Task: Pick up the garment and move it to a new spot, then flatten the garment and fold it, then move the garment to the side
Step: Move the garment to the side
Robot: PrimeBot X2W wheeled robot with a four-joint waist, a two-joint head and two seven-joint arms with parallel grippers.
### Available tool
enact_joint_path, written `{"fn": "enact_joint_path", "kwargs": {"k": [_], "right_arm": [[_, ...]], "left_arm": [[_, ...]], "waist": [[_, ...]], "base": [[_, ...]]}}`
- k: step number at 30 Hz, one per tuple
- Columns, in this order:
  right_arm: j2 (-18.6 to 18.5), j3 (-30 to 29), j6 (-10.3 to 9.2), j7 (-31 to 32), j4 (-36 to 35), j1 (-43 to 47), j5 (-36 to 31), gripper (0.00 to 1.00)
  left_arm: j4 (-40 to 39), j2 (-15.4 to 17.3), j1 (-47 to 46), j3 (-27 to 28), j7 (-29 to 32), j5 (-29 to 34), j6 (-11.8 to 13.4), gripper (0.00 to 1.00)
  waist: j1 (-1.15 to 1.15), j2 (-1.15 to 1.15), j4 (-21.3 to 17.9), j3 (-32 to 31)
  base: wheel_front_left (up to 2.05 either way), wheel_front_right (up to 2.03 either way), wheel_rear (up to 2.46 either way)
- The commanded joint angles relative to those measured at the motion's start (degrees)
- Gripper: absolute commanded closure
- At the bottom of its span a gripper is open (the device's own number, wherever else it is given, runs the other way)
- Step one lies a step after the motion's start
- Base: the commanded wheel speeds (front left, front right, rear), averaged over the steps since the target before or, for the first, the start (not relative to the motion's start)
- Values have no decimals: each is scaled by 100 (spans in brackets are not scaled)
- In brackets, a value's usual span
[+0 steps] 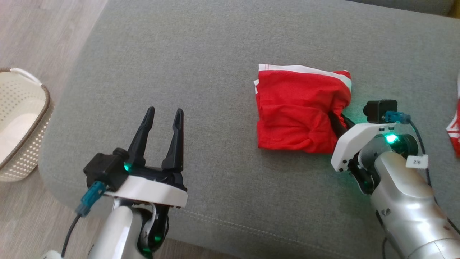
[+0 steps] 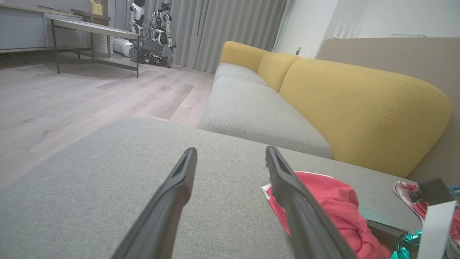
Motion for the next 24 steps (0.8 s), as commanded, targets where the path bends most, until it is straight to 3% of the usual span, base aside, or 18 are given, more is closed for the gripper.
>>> {"fn": "enact_joint_path", "kwargs": {"k": [1,12,24], "right_arm": [[-73,176,37,-104,-45,-46,-70,100],[-657,755,37,-954,-207,-554,-1311,100],[-1530,1202,37,-750,-998,-1401,-1631,100]], "left_arm": [[-167,22,-205,188,-29,-10,15,0],[-234,22,-388,201,-29,183,-135,0],[-324,22,-1090,-23,-29,444,-331,0]], "waist": [[0,0,-51,-21],[0,0,-821,49],[0,0,-1871,669]], "base": [[0,0,0],[0,0,0],[0,0,0]]}}
